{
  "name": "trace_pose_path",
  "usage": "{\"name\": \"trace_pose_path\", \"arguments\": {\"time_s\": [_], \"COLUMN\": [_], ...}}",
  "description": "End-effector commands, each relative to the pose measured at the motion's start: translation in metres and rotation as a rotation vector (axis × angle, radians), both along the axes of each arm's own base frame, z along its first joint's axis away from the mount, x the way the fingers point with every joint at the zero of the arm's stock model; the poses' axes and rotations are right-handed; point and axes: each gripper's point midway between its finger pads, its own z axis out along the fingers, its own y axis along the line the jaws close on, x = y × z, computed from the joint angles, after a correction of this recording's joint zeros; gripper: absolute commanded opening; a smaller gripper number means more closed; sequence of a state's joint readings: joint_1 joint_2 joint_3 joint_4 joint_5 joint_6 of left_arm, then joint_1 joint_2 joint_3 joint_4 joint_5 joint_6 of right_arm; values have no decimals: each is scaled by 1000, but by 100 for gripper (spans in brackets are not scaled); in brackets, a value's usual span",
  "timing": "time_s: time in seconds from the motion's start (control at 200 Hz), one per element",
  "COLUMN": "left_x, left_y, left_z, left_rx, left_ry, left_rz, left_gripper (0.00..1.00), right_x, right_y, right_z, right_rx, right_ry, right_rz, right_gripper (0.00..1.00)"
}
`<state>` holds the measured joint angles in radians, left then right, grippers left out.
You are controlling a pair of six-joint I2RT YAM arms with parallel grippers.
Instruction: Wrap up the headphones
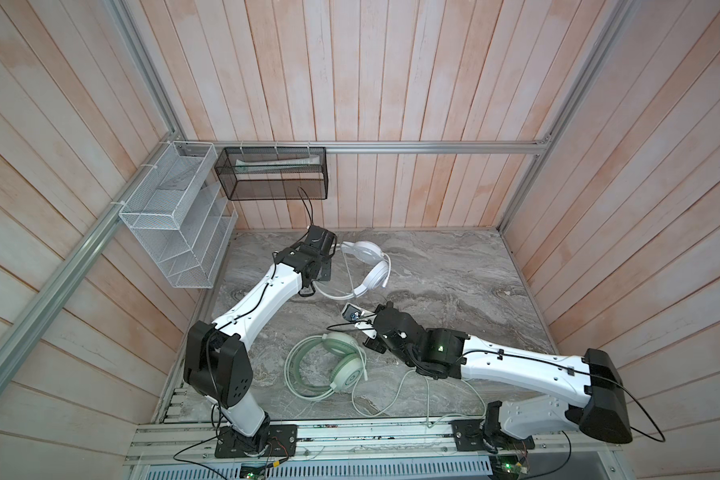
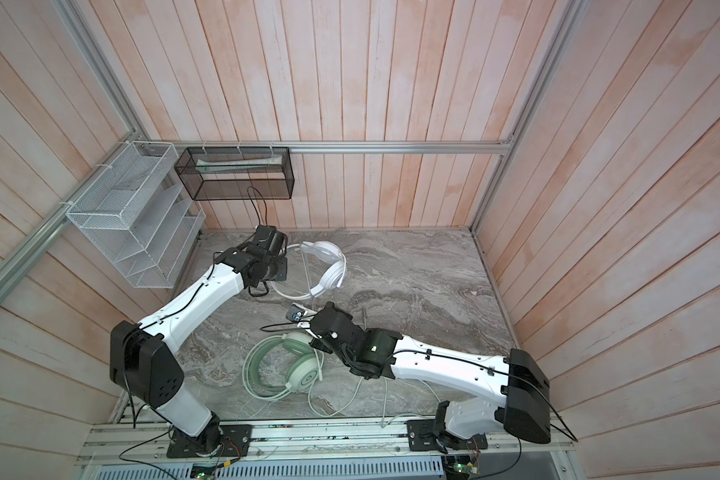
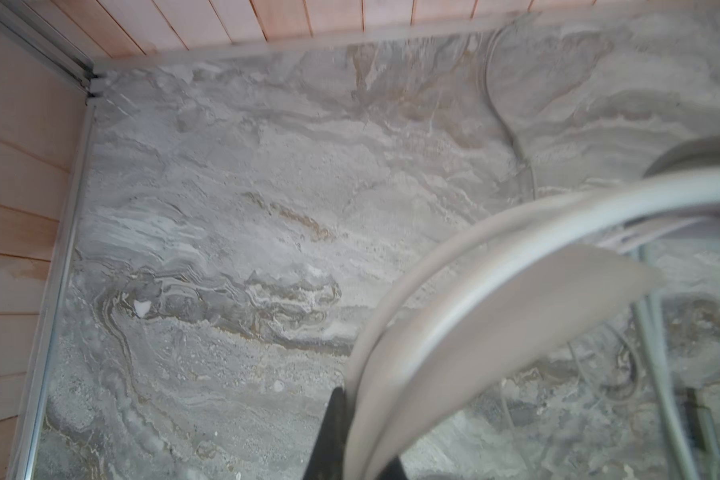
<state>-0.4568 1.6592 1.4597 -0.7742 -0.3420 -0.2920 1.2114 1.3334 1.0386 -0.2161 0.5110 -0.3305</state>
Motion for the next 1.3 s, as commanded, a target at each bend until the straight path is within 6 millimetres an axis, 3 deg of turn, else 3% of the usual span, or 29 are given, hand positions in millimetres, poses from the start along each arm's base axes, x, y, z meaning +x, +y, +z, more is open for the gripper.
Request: {"name": "trace_pose_path", "arguments": {"time_s": [0.0,0.17,0.5,0.77,0.94,1.055,1.175,1.29], "left_x": [8,-15,-42,-48,-50,-49,-49,-53], "left_y": [11,13,6,2,0,-1,-4,-6], "left_z": [29,31,10,7,10,35,90,147], "left_rx": [-14,-20,-27,-49,-76,-111,-175,-218], "left_ry": [-164,-169,-113,-108,-119,-173,-257,-335], "left_rz": [86,63,7,-13,-14,-15,-26,-52], "left_gripper": [0,0,0,0,0,0,0,0], "right_x": [3,13,29,26,19,17,20,25], "right_y": [-7,-17,-26,-26,-27,-41,-68,-93], "right_z": [50,80,111,126,124,124,118,106], "right_rx": [40,106,164,236,288,370,525,638], "right_ry": [-120,-211,-353,-352,-303,-243,-179,-133], "right_rz": [-23,-69,-169,-136,-107,-130,-153,-194], "right_gripper": [0,5,14,15,13,26,46,56]}}
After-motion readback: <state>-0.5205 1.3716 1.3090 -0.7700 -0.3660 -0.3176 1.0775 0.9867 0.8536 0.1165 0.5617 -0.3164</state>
